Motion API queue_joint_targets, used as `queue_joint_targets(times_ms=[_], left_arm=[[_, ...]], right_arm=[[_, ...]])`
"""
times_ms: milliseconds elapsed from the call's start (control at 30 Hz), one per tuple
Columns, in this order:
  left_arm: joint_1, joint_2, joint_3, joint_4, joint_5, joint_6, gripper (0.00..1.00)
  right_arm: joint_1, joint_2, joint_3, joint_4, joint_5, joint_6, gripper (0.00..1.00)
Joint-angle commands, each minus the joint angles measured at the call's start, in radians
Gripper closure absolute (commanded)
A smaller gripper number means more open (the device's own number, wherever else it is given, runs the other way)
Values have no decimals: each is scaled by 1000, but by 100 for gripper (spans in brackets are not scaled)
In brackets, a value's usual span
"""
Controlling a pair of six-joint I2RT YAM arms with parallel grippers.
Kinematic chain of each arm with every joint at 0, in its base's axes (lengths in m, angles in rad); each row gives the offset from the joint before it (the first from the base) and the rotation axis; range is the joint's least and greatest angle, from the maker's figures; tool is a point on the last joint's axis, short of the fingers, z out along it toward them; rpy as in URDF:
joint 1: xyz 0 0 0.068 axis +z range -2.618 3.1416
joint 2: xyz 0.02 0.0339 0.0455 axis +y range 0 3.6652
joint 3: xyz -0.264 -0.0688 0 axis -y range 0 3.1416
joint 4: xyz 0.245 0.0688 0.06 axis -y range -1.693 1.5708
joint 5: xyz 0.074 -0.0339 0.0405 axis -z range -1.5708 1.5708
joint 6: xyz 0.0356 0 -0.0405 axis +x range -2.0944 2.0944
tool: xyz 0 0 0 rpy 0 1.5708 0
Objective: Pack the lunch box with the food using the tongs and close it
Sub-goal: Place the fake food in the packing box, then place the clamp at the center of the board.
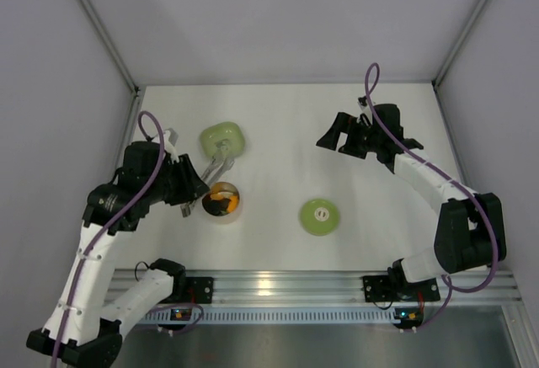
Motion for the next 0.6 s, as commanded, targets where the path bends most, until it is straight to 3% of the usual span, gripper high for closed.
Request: queue_joint_targets(times_ms=[0,233,567], left_arm=[[4,63,14,181,65,-29,58],[-23,264,7,477,96,-102,60],[-164,695,213,669,-4,-92,58]], right_arm=[[5,-46,32,-17,-11,-24,1],[3,-78,2,-18,-33,-27,1],[-15,-181,-33,-107,36,-54,0]])
